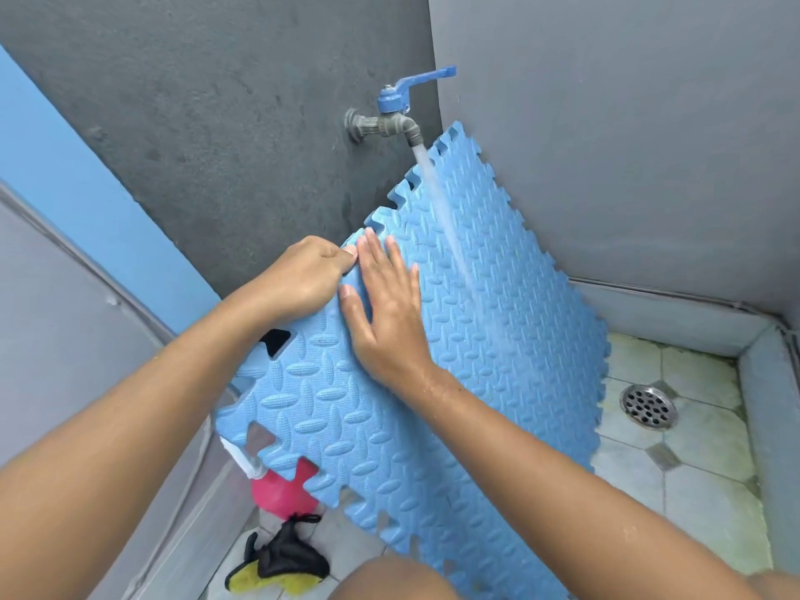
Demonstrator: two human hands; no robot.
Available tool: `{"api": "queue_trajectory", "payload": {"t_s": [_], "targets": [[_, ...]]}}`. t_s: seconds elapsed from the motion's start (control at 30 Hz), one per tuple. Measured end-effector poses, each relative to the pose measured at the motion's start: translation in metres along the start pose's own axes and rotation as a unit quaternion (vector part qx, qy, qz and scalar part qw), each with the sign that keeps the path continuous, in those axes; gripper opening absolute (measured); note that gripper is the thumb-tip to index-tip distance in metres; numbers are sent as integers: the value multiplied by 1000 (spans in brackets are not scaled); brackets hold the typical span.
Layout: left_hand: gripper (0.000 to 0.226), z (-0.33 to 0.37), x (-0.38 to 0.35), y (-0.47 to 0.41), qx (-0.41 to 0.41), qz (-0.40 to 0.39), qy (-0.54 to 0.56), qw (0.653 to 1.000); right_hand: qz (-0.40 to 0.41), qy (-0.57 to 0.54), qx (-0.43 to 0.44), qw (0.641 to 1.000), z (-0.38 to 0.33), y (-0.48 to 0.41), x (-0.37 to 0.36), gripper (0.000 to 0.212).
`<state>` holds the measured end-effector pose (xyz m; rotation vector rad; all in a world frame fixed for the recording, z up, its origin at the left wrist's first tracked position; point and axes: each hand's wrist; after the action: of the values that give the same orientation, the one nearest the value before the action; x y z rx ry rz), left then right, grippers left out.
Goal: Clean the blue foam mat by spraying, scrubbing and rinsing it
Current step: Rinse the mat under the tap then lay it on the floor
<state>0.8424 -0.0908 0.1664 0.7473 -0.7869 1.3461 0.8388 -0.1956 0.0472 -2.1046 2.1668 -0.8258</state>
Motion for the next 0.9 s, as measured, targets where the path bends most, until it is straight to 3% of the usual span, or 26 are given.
{"api": "queue_trajectory", "payload": {"t_s": [0.03,0.1,0.17,0.27,0.33,0.47,0.57,0.63,0.7,0.8,0.9], "targets": [[47,-1,-1,-1,-9,11,-21,1000,-10,-6,33,999,0,-4,0,60],[57,-3,-2,-1,-22,24,-34,999,-3,-27,19,999,10,-26,7,57],[66,-6,-3,0,-32,23,-45,998,25,-79,-69,994,18,-59,20,58],[50,-4,-4,3,-46,33,-88,995,47,-82,-192,977,31,-110,32,62],[47,-4,-5,2,-57,39,-108,992,31,-45,-193,980,35,-134,35,66],[44,-9,-7,0,-74,50,-133,987,9,29,-165,986,59,-184,35,55],[44,-9,-8,-2,-85,54,-139,985,26,21,-219,975,116,-221,50,63],[44,-10,-10,-2,-90,55,-137,985,53,27,-326,944,160,-219,70,72],[45,-8,-10,-2,-89,53,-135,985,67,18,-382,921,206,-195,83,66],[46,-5,-9,-1,-81,50,-129,987,68,23,-420,905,227,-149,78,69],[45,-2,-9,-2,-76,45,-131,987,70,-6,-373,925,173,-130,58,72]]}}
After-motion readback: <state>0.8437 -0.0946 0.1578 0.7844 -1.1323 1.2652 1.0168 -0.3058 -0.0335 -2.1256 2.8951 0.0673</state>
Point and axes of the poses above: each hand's wrist, its own y-axis away from the middle knuckle, its own x-axis out of the back of the hand, z = x × y, and after that the axes turned 8 degrees about -x, right-handed
